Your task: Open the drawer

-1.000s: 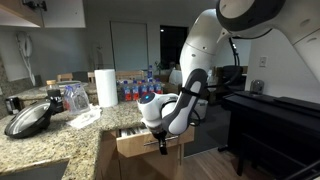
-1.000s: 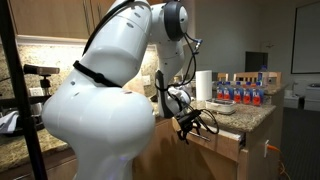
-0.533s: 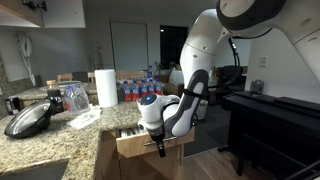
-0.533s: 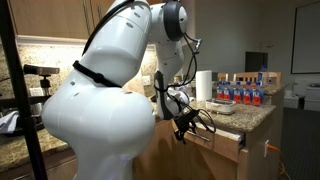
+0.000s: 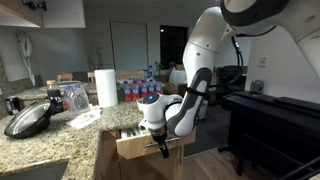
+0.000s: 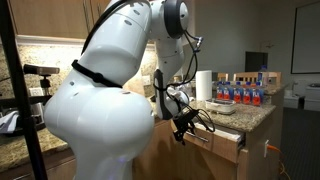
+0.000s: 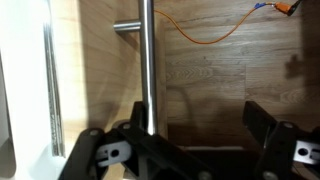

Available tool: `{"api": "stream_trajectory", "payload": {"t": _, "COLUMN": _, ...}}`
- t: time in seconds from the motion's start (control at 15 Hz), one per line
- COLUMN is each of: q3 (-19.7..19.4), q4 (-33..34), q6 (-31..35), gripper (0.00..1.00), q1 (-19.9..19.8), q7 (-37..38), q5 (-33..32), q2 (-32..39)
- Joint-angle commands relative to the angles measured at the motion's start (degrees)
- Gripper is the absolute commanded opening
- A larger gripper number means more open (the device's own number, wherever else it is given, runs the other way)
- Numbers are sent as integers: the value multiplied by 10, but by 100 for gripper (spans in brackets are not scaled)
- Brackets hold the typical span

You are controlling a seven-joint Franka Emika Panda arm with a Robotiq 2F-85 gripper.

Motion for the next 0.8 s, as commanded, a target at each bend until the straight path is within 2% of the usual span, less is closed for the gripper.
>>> {"api": "stream_trajectory", "payload": {"t": 0.0, "q3": 12, "q4": -40, "q6": 19, "gripper": 100, "q1": 8, "q7": -3, "q5": 2, "q2": -3}}
{"api": "stream_trajectory", "payload": {"t": 0.73, "q3": 17, "q4": -79, "q6": 18, "gripper": 100, "q1": 29, "q7": 37, "q5": -3, "q2": -19}}
